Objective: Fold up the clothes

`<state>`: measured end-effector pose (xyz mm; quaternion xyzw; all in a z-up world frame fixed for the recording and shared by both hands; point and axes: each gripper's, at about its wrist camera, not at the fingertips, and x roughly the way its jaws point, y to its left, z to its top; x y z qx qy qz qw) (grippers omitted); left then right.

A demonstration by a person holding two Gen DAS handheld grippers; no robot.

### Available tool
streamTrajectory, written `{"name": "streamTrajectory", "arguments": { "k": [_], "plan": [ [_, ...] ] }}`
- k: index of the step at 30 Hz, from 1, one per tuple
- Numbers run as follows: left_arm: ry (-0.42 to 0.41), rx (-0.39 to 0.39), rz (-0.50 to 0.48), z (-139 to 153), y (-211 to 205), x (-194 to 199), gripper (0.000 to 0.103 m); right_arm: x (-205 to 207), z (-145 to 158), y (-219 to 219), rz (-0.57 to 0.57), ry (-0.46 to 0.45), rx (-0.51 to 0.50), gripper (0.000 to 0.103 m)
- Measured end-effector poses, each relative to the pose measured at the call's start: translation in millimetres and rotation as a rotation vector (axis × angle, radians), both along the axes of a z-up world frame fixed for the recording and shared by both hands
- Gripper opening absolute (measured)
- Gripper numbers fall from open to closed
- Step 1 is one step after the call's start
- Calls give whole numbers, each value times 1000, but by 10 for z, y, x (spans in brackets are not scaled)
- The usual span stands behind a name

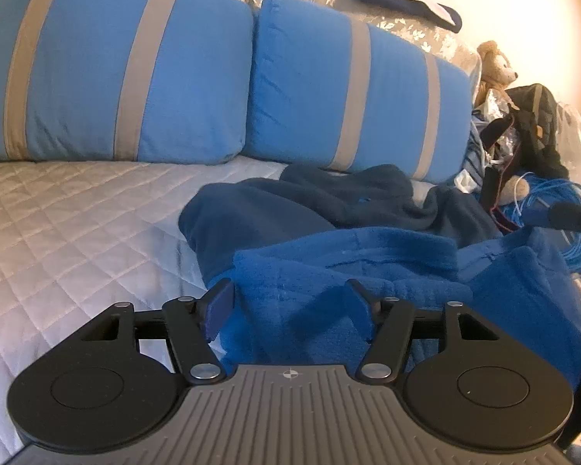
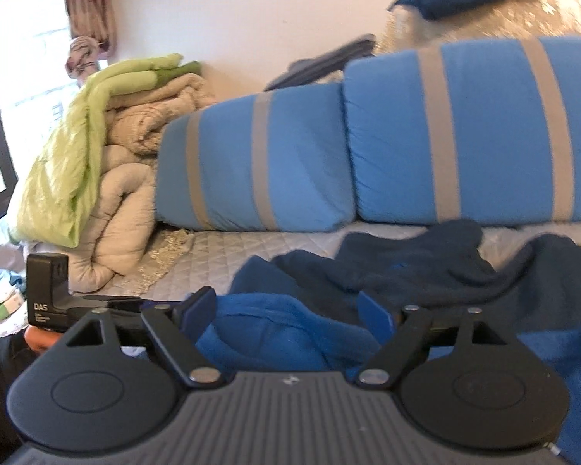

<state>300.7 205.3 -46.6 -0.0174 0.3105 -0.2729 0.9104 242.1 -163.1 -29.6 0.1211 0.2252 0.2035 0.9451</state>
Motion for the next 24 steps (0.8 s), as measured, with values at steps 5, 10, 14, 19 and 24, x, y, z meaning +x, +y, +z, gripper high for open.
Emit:
{"name": "streamTrajectory", "arguments": {
  "k": [5,10,14,19,24],
  "plan": [
    [-56,2,-109,89,-59,-166,57,25,-49,-145,-30,41,48,88],
    [-124,9,-166,161,-140,-327,57,33,-85,-230,-57,57,64,88],
    [-104,-82,-146,183,-48,-261,57,46,-128,-277,-73,83,80,88],
    [1,-229,-83,105,140,-66,44,37,-130,-275,-76,82,82,88],
    [-12,-177,-91,94,74,-84,24,41,-139,-247,-74,86,81,88]
  ]
}}
